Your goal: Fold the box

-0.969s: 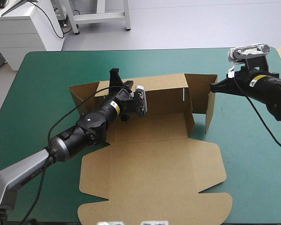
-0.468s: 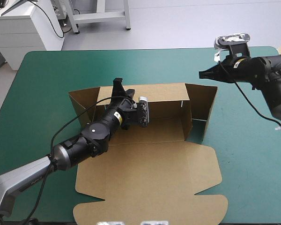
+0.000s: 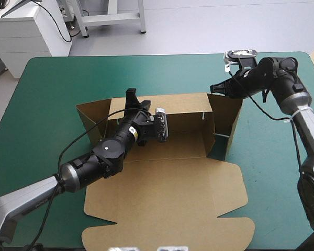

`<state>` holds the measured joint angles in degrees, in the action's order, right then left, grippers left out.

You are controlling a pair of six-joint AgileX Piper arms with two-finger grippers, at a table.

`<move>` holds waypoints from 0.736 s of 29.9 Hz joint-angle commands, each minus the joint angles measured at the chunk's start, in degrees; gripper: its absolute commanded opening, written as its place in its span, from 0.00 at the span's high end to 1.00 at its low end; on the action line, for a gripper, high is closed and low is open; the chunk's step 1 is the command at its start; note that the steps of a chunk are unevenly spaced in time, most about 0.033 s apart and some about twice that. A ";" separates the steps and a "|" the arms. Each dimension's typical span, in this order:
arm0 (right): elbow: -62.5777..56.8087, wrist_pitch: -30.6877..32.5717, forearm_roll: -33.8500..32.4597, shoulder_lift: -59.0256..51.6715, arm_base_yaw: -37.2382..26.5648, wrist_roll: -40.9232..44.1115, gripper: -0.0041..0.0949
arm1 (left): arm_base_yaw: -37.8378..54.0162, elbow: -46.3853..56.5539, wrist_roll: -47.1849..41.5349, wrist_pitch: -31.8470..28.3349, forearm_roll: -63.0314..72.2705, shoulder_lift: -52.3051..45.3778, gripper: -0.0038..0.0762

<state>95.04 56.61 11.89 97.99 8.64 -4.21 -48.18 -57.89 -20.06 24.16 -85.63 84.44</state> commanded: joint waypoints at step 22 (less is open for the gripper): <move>-28.31 -19.57 18.12 -19.26 -0.50 -26.61 0.98 | -0.33 -0.67 -1.56 0.59 2.88 -1.50 0.96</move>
<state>71.01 47.17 24.69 84.24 8.64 -24.29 -48.18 -57.89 -20.10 24.20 -85.23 84.37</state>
